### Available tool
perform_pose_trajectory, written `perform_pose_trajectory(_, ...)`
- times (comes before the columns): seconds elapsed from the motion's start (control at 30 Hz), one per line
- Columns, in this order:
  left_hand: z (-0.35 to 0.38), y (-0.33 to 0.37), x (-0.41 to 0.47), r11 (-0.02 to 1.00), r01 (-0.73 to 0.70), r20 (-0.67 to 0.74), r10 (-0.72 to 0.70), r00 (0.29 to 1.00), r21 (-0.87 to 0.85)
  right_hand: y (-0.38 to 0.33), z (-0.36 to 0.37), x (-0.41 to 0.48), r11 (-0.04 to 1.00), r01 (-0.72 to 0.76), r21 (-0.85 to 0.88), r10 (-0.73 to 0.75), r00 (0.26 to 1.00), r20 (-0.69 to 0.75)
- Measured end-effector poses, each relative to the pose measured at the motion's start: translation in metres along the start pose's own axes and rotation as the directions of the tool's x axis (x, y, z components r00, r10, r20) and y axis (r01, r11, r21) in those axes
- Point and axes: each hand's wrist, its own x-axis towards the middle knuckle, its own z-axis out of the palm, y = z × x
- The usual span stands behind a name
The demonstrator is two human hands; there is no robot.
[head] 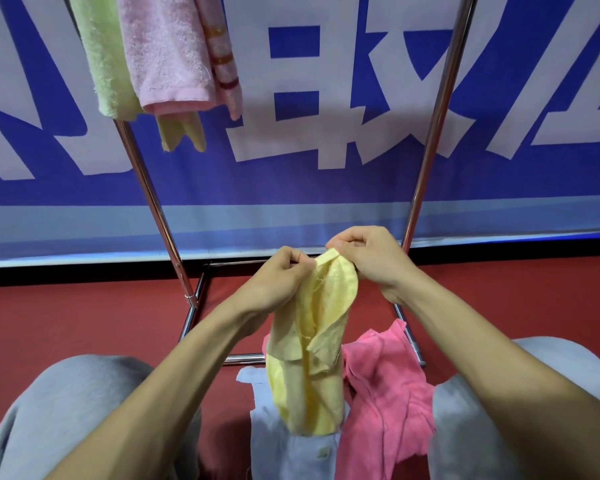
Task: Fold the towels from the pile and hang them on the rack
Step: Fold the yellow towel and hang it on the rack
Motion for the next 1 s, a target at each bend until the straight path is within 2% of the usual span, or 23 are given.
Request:
perform_pose_trajectory(0.17, -0.010, 0.001, -0.002, 0.994, -0.088, 0.051, 0.085, 0.995, 0.069, 0.000, -0.004, 0.000, 0.999, 0.040, -0.030, -0.038, 0.997, 0.066)
perform_pose_trajectory(0.23, -0.014, 0.003, -0.002, 0.993, -0.112, -0.024, 0.111, 0.994, -0.037, -0.001, -0.009, 0.001, 0.996, 0.087, -0.031, -0.082, 0.988, 0.128)
perform_pose_trajectory(0.33, -0.022, 0.009, -0.001, 0.975, -0.084, -0.118, 0.060, 0.991, -0.205, -0.004, -0.016, 0.002, 0.985, 0.160, -0.063, -0.142, 0.964, 0.226)
perform_pose_trajectory(0.47, -0.025, 0.011, -0.001, 0.967, -0.031, -0.096, 0.007, 0.995, -0.254, 0.002, -0.020, 0.008, 0.922, 0.259, -0.288, -0.177, 0.944, 0.280)
perform_pose_trajectory(0.53, -0.030, 0.011, 0.000, 0.950, -0.025, -0.152, -0.024, 0.988, -0.312, 0.009, -0.024, 0.012, 0.832, 0.270, -0.485, -0.154, 0.952, 0.266)
perform_pose_trajectory(0.63, -0.041, 0.014, 0.003, 0.867, 0.023, -0.235, -0.161, 0.959, -0.498, 0.019, -0.032, 0.015, 0.702, 0.251, -0.666, -0.118, 0.964, 0.239)
perform_pose_trajectory(0.73, -0.050, 0.015, 0.004, 0.716, 0.078, -0.221, -0.315, 0.923, -0.694, 0.026, -0.036, 0.017, 0.662, 0.222, -0.716, -0.086, 0.971, 0.221)
perform_pose_trajectory(0.8, -0.054, 0.015, 0.004, 0.661, 0.087, -0.191, -0.337, 0.922, -0.745, 0.029, -0.037, 0.018, 0.635, 0.187, -0.750, -0.043, 0.977, 0.207)
perform_pose_trajectory(0.87, -0.056, 0.012, 0.005, 0.722, 0.059, -0.218, -0.285, 0.934, -0.689, 0.030, -0.038, 0.018, 0.644, 0.144, -0.752, 0.007, 0.981, 0.194)
perform_pose_trajectory(0.93, -0.056, 0.009, 0.006, 0.859, -0.009, -0.313, -0.177, 0.933, -0.512, 0.027, -0.036, 0.017, 0.735, 0.076, -0.674, 0.074, 0.979, 0.190)
perform_pose_trajectory(0.97, -0.056, 0.008, 0.006, 0.939, -0.047, -0.379, -0.091, 0.921, -0.340, 0.024, -0.035, 0.015, 0.784, 0.052, -0.618, 0.091, 0.976, 0.198)
perform_pose_trajectory(1.0, -0.056, 0.007, 0.007, 0.992, -0.081, -0.437, 0.031, 0.899, -0.097, 0.020, -0.033, 0.014, 0.831, 0.046, -0.555, 0.087, 0.974, 0.211)
